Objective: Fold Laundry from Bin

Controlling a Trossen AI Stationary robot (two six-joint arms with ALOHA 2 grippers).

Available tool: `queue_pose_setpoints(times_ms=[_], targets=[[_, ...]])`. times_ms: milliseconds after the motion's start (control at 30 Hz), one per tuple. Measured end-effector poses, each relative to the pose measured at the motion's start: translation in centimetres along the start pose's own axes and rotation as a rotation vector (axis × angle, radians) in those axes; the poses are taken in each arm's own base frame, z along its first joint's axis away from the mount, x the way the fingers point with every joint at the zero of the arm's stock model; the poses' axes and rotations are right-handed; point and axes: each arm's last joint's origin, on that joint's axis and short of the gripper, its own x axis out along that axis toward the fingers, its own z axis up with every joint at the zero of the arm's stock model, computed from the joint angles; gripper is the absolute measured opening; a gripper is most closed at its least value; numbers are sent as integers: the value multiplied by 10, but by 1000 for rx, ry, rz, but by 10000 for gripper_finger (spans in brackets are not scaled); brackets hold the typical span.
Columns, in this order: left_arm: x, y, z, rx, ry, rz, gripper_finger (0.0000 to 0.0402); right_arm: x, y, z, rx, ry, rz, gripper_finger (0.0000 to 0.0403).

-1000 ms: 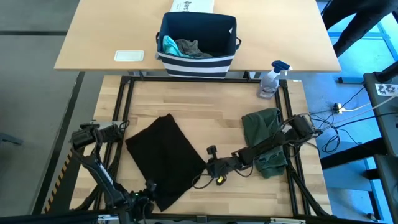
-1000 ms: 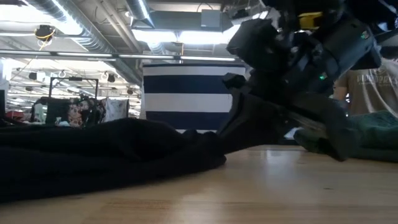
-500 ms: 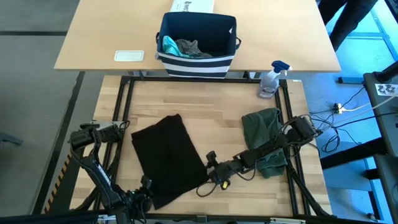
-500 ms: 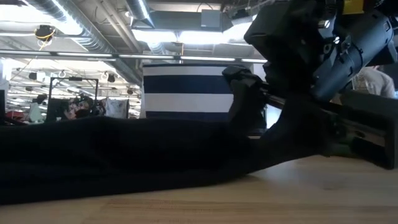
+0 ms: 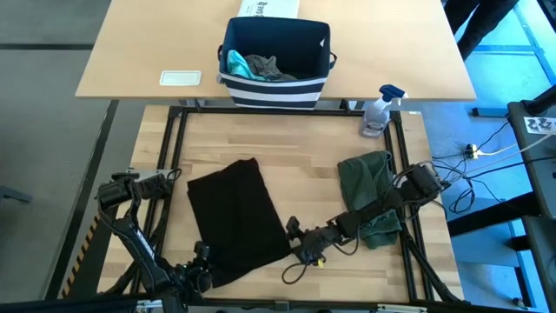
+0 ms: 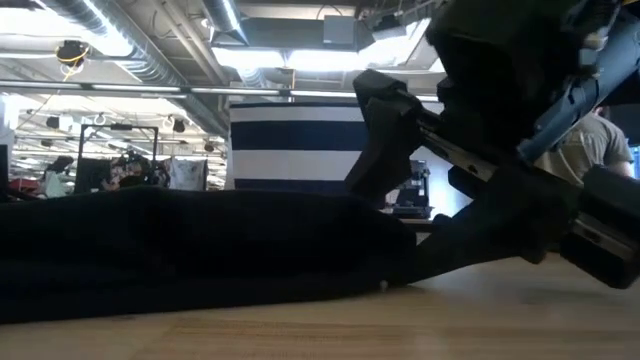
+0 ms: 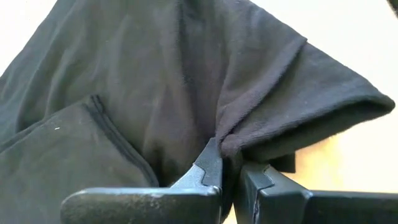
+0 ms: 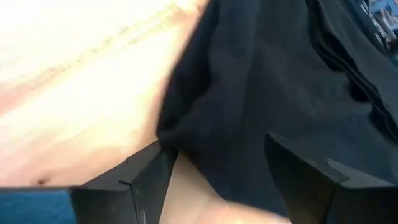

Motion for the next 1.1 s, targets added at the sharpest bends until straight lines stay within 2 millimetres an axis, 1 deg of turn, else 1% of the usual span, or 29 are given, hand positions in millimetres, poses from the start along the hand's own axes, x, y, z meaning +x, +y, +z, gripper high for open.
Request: queue_pose_setpoints(times_ms=[100,233,367,533,600,667,733,833,1100], targets=[[0,1,0,-8,-9,12,4,0,0,2,-1,-38,7,242],[1,1,1,-22,-10,16,4,3,2,3,-24,-73,24,205],[1,2,1,-25,-11,18,4,14,2,9,-25,-119,32,145],[1,2,1,-35,-12,16,4,23,-1,16,-22,-107,21,59],[1,2,1,-47,-12,16,4,24,-2,16,-23,-75,10,35],[1,1,1,-52,-12,15,4,23,-2,15,-26,-43,-2,25],[1,1,1,-55,-12,13,4,22,-2,13,-28,-20,3,28],[1,1,1,-56,-11,13,4,22,-1,13,-33,-9,5,56],[1,1,1,-59,-10,11,4,16,3,20,-47,-6,-10,191]])
